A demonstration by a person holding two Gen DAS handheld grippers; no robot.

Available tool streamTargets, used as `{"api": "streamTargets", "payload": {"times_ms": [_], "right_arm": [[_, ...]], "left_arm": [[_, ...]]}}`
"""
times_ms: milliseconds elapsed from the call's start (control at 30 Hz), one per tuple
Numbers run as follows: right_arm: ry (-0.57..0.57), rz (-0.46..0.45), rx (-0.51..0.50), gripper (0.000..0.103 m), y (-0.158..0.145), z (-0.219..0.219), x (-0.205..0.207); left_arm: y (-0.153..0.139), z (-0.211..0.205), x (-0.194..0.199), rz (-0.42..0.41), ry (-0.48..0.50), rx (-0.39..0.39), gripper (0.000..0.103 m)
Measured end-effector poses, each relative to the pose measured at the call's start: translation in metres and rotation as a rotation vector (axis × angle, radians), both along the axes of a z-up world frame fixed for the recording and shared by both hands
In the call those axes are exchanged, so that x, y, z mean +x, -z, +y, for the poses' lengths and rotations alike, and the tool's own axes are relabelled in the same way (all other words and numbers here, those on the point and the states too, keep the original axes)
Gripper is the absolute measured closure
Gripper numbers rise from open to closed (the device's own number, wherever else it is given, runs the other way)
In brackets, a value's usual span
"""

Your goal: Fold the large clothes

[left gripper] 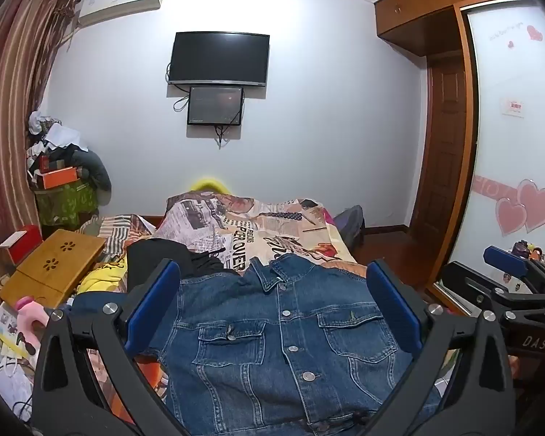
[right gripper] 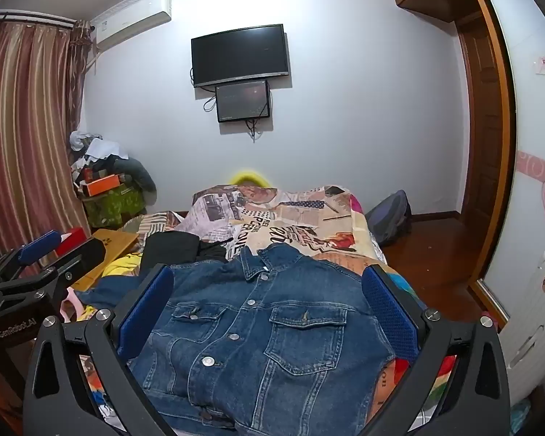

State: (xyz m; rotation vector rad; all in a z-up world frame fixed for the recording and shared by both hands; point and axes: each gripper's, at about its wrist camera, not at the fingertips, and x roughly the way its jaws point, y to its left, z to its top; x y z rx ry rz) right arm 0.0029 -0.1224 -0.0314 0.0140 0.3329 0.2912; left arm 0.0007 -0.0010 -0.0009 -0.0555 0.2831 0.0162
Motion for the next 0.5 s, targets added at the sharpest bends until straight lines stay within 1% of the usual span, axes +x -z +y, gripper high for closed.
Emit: {"api": "streamTargets", "payload": {"times_ms": [67,100,200,300,333,500], "right_arm": [[-0.001,-0.001,0.001,0.000,0.000,0.000,0.000],[-0.002,0.001,0.002,0.000,0.000,0.000,0.000],[-0.002,0.004,0.001,0.000,0.001,0.000,0.001],[-0.002,0.006,-0.001,0.000,0.001,0.001,0.002],[-0.001,0.007,-0.002,0.000,0.000,0.001,0.002],[0.000,0.009,-0.004,0.000,0.003,0.003,-0.001]], "left_arm": [[0.001,-0.002,0.001,0.007,-0.006,0.000,0.000],[0.002,0.004,0.011,0.047,-0.004,-0.030,0.000],[0.003,0.007,0.020,0.055,-0.005,-0.039,0.000],[0.000,0.012,0.019,0.050,-0.002,-0.050,0.000],[0.004,0.009,0.012,0.033,-0.006,-0.045,0.000],[0.005,0.008,0.013,0.037,-0.008,-0.040,0.000]]}}
